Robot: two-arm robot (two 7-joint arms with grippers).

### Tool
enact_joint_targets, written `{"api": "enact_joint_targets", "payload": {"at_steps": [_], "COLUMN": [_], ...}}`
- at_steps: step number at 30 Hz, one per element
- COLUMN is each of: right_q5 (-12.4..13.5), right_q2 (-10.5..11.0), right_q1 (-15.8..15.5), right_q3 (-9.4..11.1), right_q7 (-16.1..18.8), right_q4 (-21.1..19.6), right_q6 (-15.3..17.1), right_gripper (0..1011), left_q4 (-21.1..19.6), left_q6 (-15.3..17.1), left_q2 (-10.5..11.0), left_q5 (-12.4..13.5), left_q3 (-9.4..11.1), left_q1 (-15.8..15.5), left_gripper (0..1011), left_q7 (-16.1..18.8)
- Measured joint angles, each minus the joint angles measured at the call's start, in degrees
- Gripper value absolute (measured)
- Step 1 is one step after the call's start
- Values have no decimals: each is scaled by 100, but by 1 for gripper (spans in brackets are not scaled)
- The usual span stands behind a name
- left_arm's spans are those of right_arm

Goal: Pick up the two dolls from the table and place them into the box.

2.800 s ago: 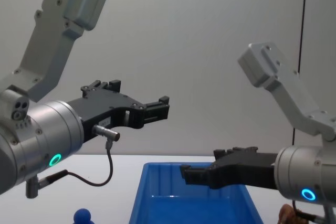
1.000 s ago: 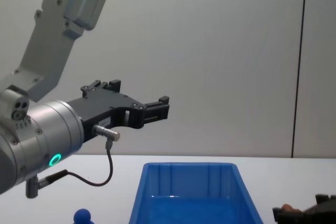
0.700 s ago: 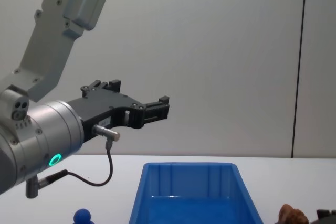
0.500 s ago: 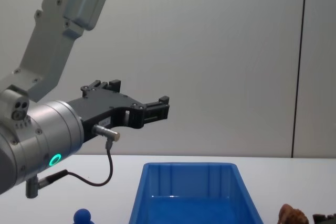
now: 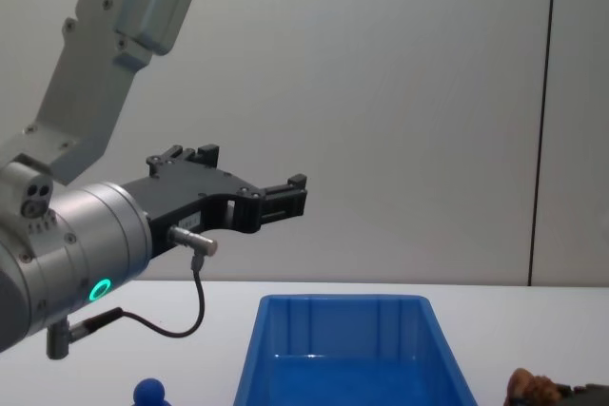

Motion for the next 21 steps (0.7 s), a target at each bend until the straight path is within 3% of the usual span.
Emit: {"api": "enact_joint_targets", "payload": {"at_steps": [11, 21], "right_q5": [21, -14], "right_q2": [-33, -20], "right_q1": [7, 37], "right_q3": [9, 42], "right_q7": [-128, -72], "right_q4": [-42, -349], "right_q6": [-183, -433], "right_gripper": [425, 425], "left_q4": [0, 0], "left_q6": [0, 0], "left_q2": [0, 0], "left_q5": [0, 0], "left_q3": [0, 0], "left_q1": [0, 0], "left_gripper": [1001, 1001], "left_q7": [0, 0]}}
